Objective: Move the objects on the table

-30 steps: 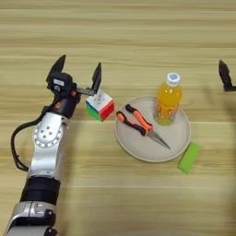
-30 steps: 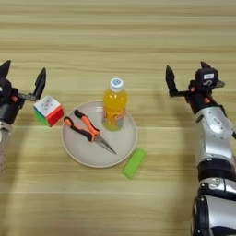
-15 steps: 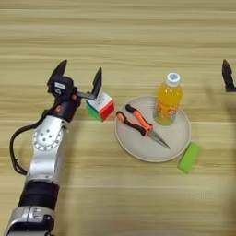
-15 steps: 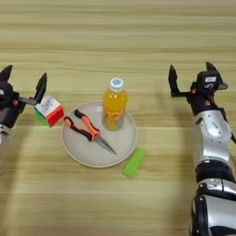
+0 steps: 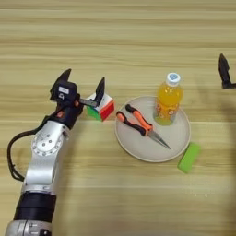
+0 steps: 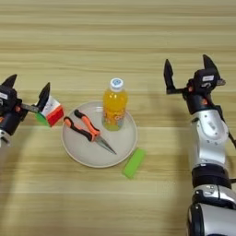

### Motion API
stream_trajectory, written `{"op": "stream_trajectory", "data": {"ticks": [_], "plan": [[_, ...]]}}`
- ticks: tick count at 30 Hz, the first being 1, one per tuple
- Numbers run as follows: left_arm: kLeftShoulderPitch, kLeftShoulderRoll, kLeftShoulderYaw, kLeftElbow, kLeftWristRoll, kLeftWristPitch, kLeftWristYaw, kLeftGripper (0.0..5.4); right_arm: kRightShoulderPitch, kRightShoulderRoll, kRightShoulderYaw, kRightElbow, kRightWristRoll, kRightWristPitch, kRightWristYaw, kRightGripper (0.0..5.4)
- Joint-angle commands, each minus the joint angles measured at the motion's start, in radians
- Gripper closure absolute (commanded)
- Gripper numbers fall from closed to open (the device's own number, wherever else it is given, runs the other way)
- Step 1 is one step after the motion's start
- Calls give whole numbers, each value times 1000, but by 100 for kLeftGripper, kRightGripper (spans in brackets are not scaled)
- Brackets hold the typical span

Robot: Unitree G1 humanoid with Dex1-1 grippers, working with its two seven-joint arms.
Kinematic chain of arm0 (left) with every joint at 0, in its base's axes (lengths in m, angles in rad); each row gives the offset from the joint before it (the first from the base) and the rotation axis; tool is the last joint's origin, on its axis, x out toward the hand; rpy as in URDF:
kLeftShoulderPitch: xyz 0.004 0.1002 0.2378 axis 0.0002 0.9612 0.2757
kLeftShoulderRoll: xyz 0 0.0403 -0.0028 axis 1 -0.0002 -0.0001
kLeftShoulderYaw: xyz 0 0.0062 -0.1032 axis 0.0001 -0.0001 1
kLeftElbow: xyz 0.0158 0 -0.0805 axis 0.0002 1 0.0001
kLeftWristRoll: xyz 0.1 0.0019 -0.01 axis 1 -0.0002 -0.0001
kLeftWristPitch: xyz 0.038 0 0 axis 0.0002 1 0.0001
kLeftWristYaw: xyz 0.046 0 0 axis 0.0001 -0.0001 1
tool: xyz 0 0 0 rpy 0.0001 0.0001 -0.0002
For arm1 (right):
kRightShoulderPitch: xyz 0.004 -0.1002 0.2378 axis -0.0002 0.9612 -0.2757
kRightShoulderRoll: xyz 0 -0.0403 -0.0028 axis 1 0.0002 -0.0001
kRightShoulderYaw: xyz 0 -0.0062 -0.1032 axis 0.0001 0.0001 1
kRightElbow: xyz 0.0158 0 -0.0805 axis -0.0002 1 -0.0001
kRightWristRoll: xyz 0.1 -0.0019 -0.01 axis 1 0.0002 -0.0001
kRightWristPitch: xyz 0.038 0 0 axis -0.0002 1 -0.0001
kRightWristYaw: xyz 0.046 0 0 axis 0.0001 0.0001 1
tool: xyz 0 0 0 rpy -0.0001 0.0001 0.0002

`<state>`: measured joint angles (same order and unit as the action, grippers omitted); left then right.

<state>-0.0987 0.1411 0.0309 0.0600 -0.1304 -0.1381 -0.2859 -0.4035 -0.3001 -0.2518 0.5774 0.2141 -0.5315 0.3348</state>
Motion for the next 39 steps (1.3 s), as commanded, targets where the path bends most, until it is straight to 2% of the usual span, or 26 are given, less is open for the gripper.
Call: {"op": "stream_trajectory", "data": {"ticks": [1, 7, 16, 25, 39], "plan": [[42, 11, -21, -53, -6, 84, -13, 0, 9, 19, 19, -13, -13, 13, -7, 2], [75, 1, -45, -64, -8, 167, -22, 0, 5, 34, 43, -2, -42, -7, -19, 2], [64, -2, -56, -6, -1, 218, -30, 0, 1, 45, 61, 7, -59, -15, -33, 2], [44, 8, -52, 47, 10, 221, -42, 0, 3, 55, 74, 2, -64, -15, -41, 2], [19, 15, -57, 142, 32, 189, -52, 0, 2, 61, 79, 0, -68, -15, -42, 2]]}}
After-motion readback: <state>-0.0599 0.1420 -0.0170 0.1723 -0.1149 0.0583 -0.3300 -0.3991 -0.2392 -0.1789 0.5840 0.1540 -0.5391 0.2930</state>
